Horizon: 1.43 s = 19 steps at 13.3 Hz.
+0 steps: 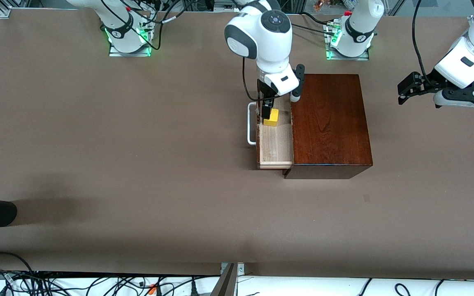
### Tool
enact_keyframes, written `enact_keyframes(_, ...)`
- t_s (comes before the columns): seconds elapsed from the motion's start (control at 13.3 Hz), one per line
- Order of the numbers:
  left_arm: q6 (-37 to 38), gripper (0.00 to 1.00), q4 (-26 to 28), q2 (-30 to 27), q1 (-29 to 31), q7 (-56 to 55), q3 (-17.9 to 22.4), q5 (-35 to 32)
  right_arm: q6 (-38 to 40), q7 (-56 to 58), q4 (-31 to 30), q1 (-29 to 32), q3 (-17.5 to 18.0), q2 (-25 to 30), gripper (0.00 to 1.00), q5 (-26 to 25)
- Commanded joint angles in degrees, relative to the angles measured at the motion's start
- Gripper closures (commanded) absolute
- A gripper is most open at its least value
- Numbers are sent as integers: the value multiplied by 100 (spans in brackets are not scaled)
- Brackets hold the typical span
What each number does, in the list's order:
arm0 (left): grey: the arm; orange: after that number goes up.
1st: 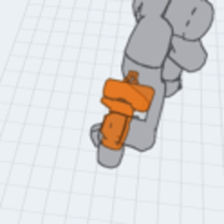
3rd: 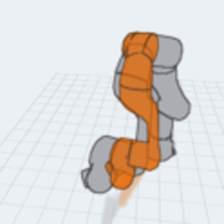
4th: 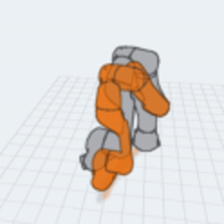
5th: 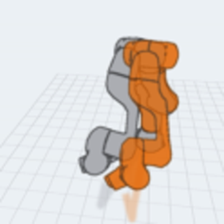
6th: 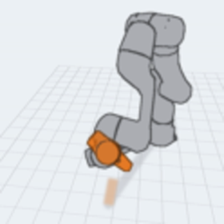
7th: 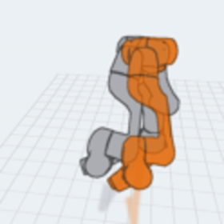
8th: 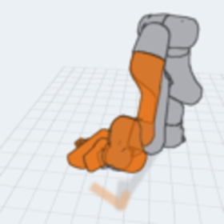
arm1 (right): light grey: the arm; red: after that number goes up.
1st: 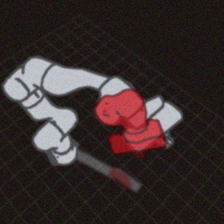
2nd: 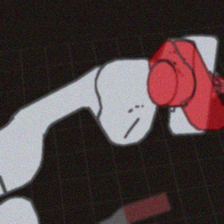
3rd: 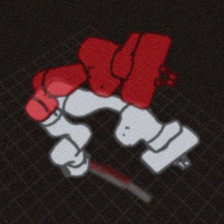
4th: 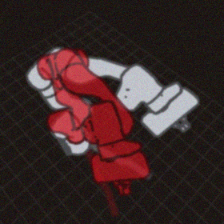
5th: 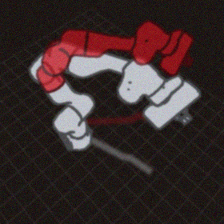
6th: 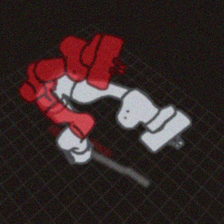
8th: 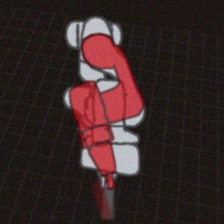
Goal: Open drawer, take yellow block, close drawer
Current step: 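Lower the right gripper onto the yellow cube and close it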
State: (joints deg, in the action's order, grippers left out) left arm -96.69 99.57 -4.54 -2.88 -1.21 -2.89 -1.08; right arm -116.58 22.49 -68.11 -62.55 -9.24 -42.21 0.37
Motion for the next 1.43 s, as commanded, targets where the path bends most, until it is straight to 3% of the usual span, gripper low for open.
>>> enact_keyframes(0.0, 151, 0, -218, 111, 59, -28, -45, 64, 65, 71, 237, -134, -60, -200, 0, -72)
enact_keyframes(1.36, 151, 0, -218, 102, 59, 7, -53, 64, -410, 229, 263, -117, -95, -525, 0, -160)
